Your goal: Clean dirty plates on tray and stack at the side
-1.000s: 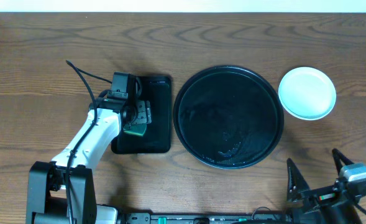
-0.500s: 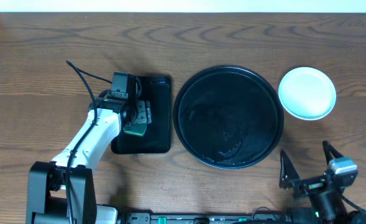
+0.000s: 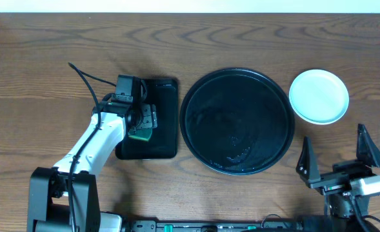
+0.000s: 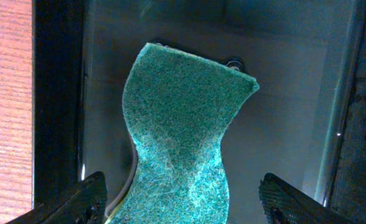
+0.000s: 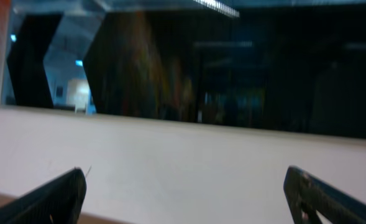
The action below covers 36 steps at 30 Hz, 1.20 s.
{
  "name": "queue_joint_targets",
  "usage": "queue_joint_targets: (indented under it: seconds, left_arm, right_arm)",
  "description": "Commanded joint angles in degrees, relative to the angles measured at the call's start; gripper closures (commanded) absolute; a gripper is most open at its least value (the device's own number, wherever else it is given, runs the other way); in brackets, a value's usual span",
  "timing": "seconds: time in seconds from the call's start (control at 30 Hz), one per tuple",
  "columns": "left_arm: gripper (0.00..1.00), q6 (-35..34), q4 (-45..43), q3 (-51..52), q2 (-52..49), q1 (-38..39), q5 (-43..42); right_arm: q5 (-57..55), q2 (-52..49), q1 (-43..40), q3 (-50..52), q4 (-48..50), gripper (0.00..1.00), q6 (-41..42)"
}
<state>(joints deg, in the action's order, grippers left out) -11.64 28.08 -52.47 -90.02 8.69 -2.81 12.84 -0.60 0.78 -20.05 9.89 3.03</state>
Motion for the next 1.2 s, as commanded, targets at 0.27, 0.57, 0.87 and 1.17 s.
queue_joint_targets:
  seconds: [0.27, 0.57, 0.87, 1.17]
  left_arm:
    - [0.21, 0.66, 0.07, 0.66, -0.55, -0.09, 0.31]
    - [0.21, 0.66, 0.07, 0.66, -0.55, -0.09, 0.31]
    - [0.21, 0.66, 0.07, 0.66, -0.55, -0.09, 0.31]
    - [0.21, 0.66, 0.07, 0.66, -0.55, -0.09, 0.31]
  right_arm:
    - [-0.39, 0.28, -0.68, 15.67, 13.92, 0.01, -0.55]
    - [-1.03, 0.33, -0.52, 19.76, 8.59, 0.01, -2.4]
    - [-5.16, 0.33, 1.03, 19.76, -12.61, 0.01, -6.36]
    - [-8.48, 0.33, 3.15, 19.74, -13.97, 0.01, -9.51]
